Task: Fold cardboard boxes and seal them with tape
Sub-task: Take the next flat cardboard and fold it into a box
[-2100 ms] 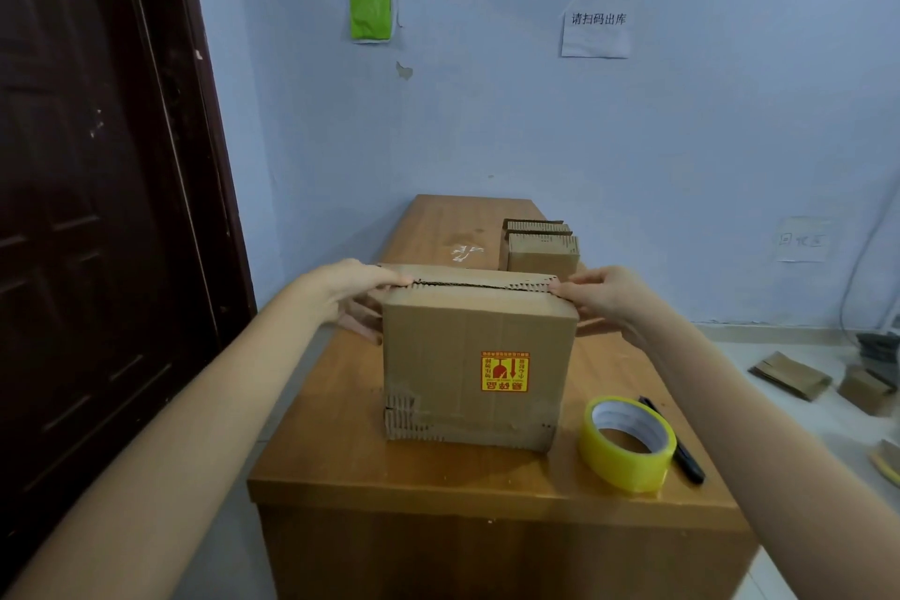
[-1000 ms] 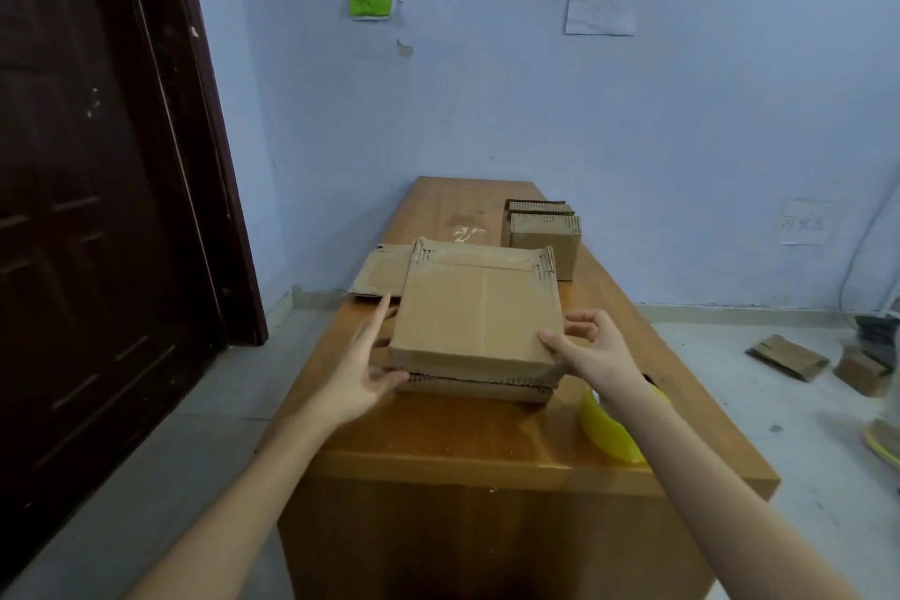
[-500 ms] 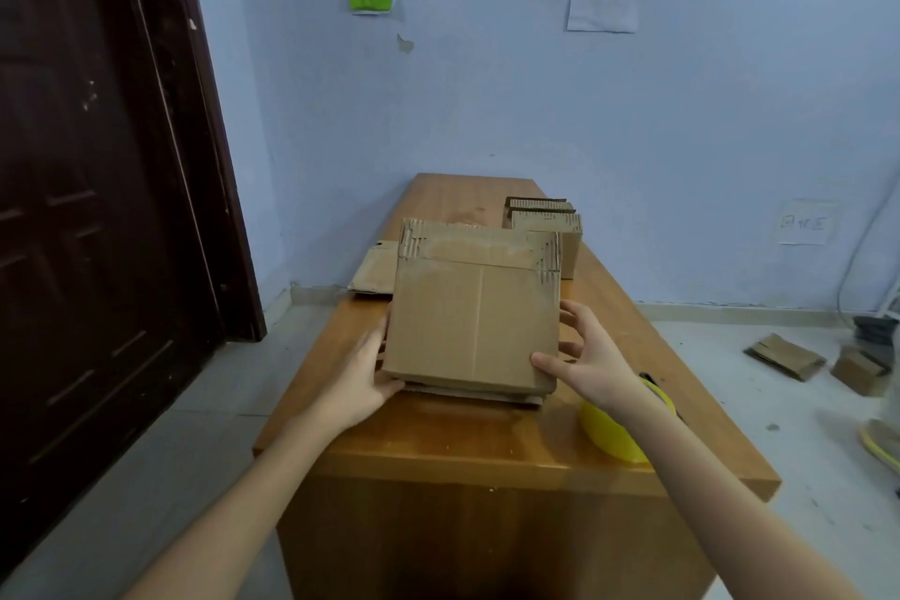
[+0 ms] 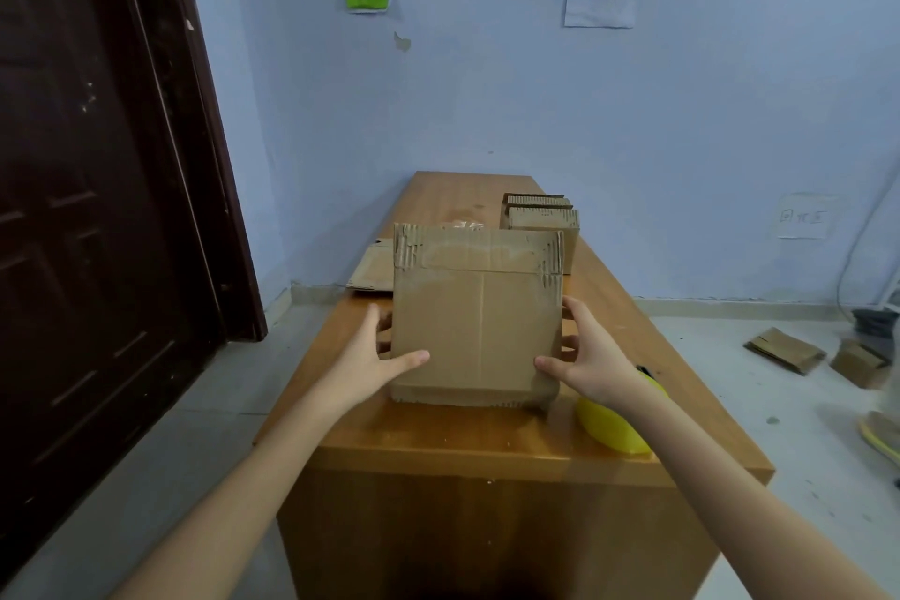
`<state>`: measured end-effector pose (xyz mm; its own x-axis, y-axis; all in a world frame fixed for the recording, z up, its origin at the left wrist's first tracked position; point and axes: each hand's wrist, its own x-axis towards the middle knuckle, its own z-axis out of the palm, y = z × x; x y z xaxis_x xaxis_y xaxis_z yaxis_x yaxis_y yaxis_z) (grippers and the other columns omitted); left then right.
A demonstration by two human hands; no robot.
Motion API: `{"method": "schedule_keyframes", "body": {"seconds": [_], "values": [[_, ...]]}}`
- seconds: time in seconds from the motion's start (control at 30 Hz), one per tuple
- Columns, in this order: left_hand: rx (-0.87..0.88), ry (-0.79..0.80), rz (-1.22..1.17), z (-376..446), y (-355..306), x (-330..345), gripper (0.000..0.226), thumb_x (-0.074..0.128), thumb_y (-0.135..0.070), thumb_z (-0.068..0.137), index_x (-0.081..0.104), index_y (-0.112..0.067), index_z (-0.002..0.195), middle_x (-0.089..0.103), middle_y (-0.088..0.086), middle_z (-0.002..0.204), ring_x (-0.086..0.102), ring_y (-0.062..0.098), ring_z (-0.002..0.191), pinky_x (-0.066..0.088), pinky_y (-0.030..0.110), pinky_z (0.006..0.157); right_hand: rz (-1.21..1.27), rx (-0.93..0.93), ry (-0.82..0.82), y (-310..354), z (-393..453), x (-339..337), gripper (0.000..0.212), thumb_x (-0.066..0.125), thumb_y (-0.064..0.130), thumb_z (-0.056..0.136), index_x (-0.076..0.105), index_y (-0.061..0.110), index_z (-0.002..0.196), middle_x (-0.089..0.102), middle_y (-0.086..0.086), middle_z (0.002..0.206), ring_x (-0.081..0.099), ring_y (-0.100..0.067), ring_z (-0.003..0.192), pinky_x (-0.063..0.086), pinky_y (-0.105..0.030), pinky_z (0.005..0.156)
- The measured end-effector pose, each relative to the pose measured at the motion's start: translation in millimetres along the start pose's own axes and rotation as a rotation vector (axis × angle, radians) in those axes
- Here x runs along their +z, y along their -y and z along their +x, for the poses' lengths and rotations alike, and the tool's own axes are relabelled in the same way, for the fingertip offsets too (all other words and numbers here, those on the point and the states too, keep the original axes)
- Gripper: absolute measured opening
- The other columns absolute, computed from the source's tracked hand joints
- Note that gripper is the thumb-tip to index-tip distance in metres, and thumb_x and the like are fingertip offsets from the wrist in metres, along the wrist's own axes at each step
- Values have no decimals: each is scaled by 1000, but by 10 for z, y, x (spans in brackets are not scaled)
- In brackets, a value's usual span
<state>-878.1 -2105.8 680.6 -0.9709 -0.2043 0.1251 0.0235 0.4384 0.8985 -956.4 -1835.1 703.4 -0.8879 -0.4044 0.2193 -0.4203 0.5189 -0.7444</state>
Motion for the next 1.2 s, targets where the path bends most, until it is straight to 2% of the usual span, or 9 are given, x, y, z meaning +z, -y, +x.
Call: {"method": "schedule_keyframes", "body": {"seconds": [0.3, 0.5, 0.6, 0.67, 0.77, 0.83, 0.93, 1.03, 1.2], "values": [[10, -19, 105, -37, -7, 68, 112, 87, -31, 62, 15, -32, 148, 39, -4, 145, 50, 21, 122, 48, 45, 99, -30, -2, 6, -94, -102, 23, 79, 76, 16, 79, 26, 19, 140, 41, 4, 139, 47, -9, 110, 51, -16, 75], [2, -32, -75, -180, -1, 176, 94, 73, -31, 77, 12, -30, 150, 37, -7, 145, 44, 8, 120, 43, 26, 96, 250, 34, -22, -89, -281, 87, 89, 59, 60, 81, 11, 31, 150, 38, 13, 138, 47, -13, 121, 48, -25, 93], [-25, -26, -213, -261, -25, 232, 86, 63, -43, 77, 16, -30, 147, 40, -10, 136, 48, 1, 108, 44, 16, 84, 375, 139, -52, -84, -268, 100, 69, 38, 65, 89, 16, 39, 149, 36, 7, 149, 42, -21, 131, 38, -41, 109], [-32, -14, -233, -269, -62, 224, 80, 59, -58, 79, 21, -32, 144, 44, -14, 129, 49, 4, 114, 44, 16, 84, 312, 171, -61, -55, -236, 51, 78, 27, 78, 81, 26, 36, 146, 42, 4, 147, 44, -22, 130, 36, -45, 110], [-68, -18, -193, -202, -145, 111, 102, 47, -81, 64, 24, -26, 147, 39, -6, 145, 36, 17, 136, 35, 39, 108, 206, 168, -42, 85, -199, -94, 99, 17, 92, 66, 37, 30, 141, 48, 3, 141, 46, -20, 127, 35, -47, 110], [-92, -41, -169, -151, -256, 20, 115, 39, -92, 55, 24, -27, 149, 30, -4, 153, 30, 18, 139, 27, 48, 113, 211, 139, -46, 183, -163, -169, 86, 17, 87, 75, 40, 31, 136, 48, 7, 136, 45, -17, 124, 35, -41, 107], [-103, -68, -149, -65, -436, -93, 98, 27, -93, 65, 39, -32, 140, 41, 1, 147, 48, 23, 125, 43, 49, 100, 244, 77, -109, 292, -84, -221, 53, 23, 67, 90, 40, 34, 128, 45, 17, 117, 44, -10, 113, 35, -29, 93], [-123, -37, -40, -3, -578, -187, 91, 11, -87, 68, 31, -40, 144, 37, 5, 149, 54, 29, 117, 51, 44, 85, 179, 28, -186, 347, 3, -227, 51, 24, 67, 91, 43, 31, 122, 50, 11, 115, 49, -11, 111, 44, -35, 92], [-177, -9, 104, 22, -686, -219, 98, 9, -88, 67, 34, -34, 145, 40, 7, 147, 45, 32, 127, 49, 46, 92, 64, 64, -187, 332, 38, -212, 52, 30, 62, 93, 48, 22, 122, 56, 3, 112, 54, -15, 104, 51, -47, 90]]}}
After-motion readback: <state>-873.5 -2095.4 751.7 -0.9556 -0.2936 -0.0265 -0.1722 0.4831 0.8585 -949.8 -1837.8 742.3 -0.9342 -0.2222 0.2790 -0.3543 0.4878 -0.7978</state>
